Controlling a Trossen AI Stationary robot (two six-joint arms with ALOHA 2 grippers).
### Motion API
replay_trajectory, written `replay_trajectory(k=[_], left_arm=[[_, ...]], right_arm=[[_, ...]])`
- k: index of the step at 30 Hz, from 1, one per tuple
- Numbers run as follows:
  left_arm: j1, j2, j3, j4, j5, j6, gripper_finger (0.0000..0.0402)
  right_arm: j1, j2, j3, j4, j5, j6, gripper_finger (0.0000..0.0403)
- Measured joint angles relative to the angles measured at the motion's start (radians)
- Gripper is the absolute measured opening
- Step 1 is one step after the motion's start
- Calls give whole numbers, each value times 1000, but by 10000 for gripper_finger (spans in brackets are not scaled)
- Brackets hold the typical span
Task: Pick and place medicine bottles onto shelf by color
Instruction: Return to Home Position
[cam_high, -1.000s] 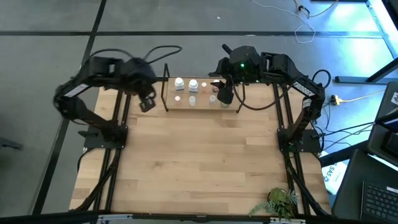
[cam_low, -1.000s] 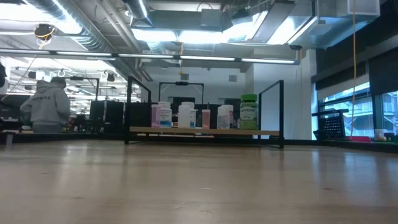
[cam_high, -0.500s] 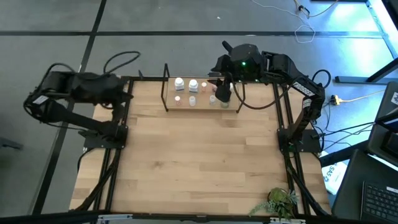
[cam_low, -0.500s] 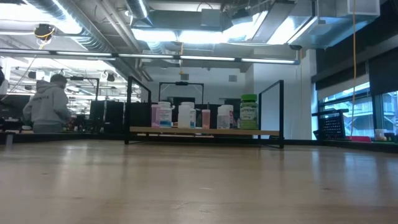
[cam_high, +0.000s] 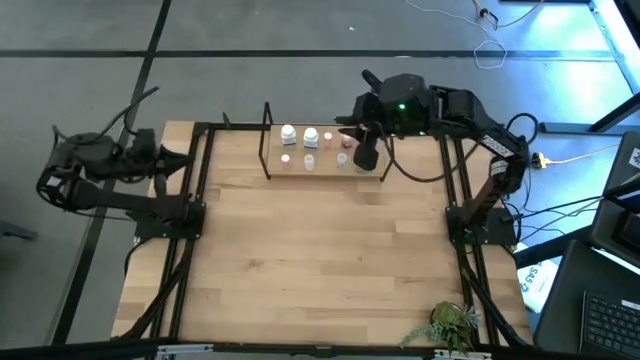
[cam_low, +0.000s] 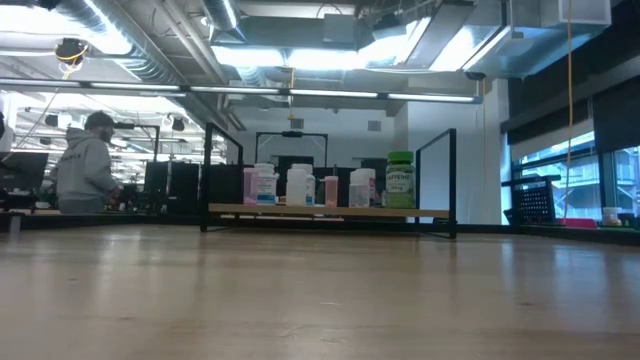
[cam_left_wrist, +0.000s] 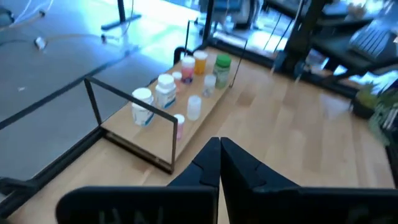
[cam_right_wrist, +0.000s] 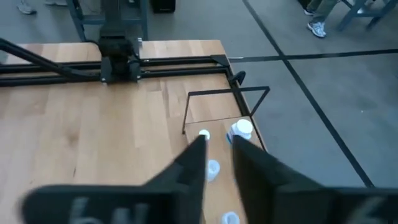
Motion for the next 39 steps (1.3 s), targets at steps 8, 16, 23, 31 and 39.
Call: replay_trajectory(k=[8, 16, 23, 31, 39], left_arm=[[0, -264, -174, 106, 1, 82, 1], [1, -343, -250, 219, 57, 201, 0], [0, -348, -337, 348, 84, 262, 0], [0, -348, -433, 439, 100, 262, 0], [0, -348, -571, 624, 123, 315, 0]], right_arm=[[71, -84, 0, -78, 41, 55, 12], [236, -202, 0, -145, 159, 163, 9], [457, -306, -137, -152, 435, 277, 6], [666, -565, -591, -73, 731, 582, 3], [809, -851, -1013, 281, 819, 530, 4]])
